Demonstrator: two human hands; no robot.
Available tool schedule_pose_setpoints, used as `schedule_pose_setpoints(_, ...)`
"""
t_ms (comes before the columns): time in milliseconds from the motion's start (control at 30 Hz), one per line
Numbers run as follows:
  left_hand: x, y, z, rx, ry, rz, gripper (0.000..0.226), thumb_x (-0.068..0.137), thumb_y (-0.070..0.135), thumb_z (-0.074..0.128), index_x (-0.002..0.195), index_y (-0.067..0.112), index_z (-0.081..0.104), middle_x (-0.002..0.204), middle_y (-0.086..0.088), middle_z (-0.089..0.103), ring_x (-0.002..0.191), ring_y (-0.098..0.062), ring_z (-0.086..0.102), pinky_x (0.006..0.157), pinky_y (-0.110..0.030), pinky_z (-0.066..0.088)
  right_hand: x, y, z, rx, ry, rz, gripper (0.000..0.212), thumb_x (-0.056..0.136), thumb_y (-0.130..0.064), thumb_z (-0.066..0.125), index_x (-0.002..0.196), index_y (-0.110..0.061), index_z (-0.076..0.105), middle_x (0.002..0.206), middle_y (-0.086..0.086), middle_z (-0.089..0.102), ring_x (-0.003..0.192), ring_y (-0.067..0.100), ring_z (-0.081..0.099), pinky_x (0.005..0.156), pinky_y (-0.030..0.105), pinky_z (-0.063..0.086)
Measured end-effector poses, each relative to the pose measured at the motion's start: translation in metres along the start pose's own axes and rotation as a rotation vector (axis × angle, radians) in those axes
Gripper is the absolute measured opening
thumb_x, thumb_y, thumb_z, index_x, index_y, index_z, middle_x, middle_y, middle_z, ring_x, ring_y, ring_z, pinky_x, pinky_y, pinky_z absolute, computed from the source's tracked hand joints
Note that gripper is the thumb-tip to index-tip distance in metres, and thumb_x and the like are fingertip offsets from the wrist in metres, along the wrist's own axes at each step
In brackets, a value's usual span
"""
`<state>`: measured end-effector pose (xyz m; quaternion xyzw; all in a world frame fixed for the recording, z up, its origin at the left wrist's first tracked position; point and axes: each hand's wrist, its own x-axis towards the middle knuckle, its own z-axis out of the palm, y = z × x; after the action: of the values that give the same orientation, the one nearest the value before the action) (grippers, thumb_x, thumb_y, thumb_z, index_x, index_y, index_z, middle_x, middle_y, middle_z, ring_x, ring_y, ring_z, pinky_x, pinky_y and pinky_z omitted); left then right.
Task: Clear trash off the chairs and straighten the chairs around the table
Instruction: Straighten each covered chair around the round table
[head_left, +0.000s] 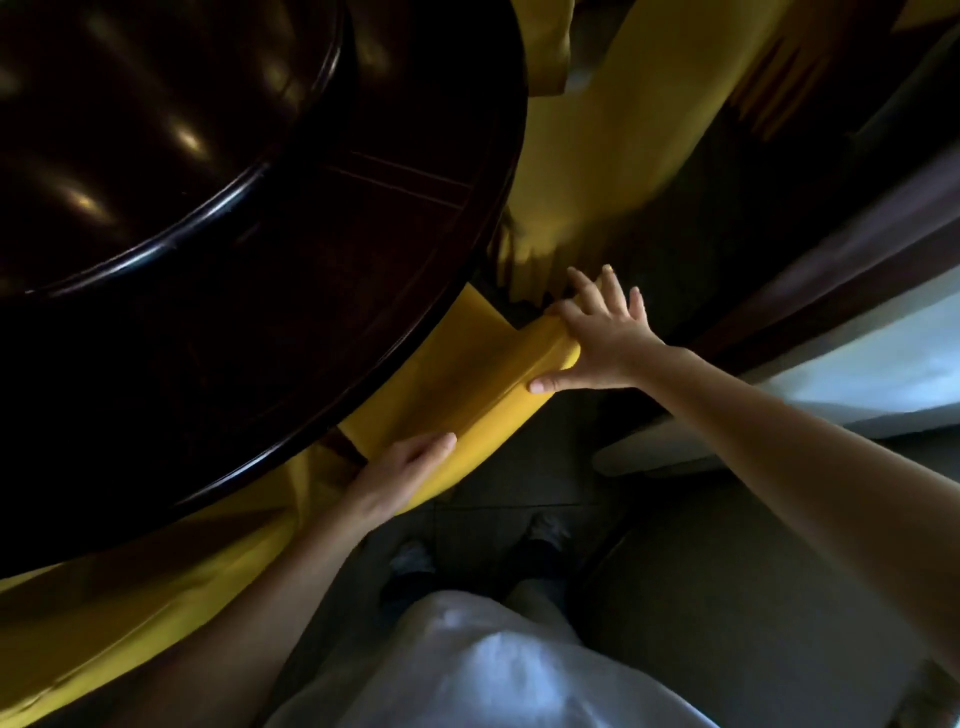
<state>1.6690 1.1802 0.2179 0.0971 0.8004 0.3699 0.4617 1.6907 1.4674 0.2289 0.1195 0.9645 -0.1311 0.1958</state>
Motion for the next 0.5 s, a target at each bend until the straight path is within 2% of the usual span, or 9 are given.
schedule_pose_setpoints(67,-0.004,0.003,-0.003,0.049,-0.071,-0.001,0.09,0.07,0.082,0.043,0.141,0.028,0.038,0.147,0.006,0.039,0.135,-0.015,0.035,0.109,-0.028,0.029,0.005,0.0,-0.006,-0.04,-0.038,-0.105,0.112,0.05,-0.09,0.051,0.145,-0.035,0.029,0.16,0.0,-0.007,0.143,0.032,-0.023,0.109,0.069,-0.006)
schedule_pose_setpoints(100,-0.005,0.005,-0.003,0.077,-0.086,-0.001,0.096,0.064,0.086,0.044,0.141,0.03,0.037,0.147,0.007,0.038,0.135,-0.015,0.035,0.108,-0.029,0.03,0.008,0.001,-0.008,-0.041,-0.053,-0.152,0.106,0.054,-0.087,0.054,0.144,-0.036,0.031,0.16,-0.002,-0.004,0.144,0.029,-0.022,0.108,0.071,-0.005)
schedule_pose_setpoints(233,-0.009,0.013,0.003,0.089,-0.051,-0.051,0.075,0.078,0.069,0.048,0.141,0.03,0.037,0.143,0.008,0.039,0.134,-0.018,0.035,0.106,-0.032,0.031,0.013,0.009,-0.009,-0.043,-0.073,-0.264,0.094,0.059,-0.076,0.065,0.141,-0.041,0.037,0.159,-0.008,0.001,0.145,0.024,-0.018,0.105,0.075,-0.003)
schedule_pose_setpoints(367,-0.006,0.021,0.011,0.091,-0.005,-0.133,0.055,0.091,0.047,0.048,0.134,0.013,0.047,0.14,-0.012,0.048,0.129,-0.03,0.043,0.103,-0.037,0.036,0.016,0.018,-0.009,-0.027,-0.039,-0.328,0.078,0.062,-0.069,0.07,0.132,-0.043,0.046,0.157,-0.008,0.008,0.145,0.023,-0.011,0.105,0.074,-0.002)
schedule_pose_setpoints(433,-0.003,0.025,0.015,0.099,0.025,-0.156,0.056,0.09,0.048,0.049,0.133,0.011,0.049,0.137,-0.014,0.051,0.127,-0.032,0.046,0.103,-0.039,0.037,0.019,0.025,-0.01,-0.026,-0.025,-0.36,0.072,0.064,-0.068,0.069,0.128,-0.044,0.049,0.157,-0.009,0.009,0.145,0.022,-0.01,0.105,0.073,-0.002)
schedule_pose_setpoints(500,0.001,0.022,0.016,0.145,0.041,-0.166,0.062,0.086,0.058,0.05,0.131,0.016,0.051,0.135,-0.012,0.052,0.125,-0.031,0.048,0.104,-0.042,0.039,0.02,0.029,-0.011,-0.02,-0.018,-0.374,0.071,0.064,-0.068,0.069,0.127,-0.042,0.05,0.157,-0.009,0.009,0.145,0.022,-0.009,0.105,0.073,-0.003)
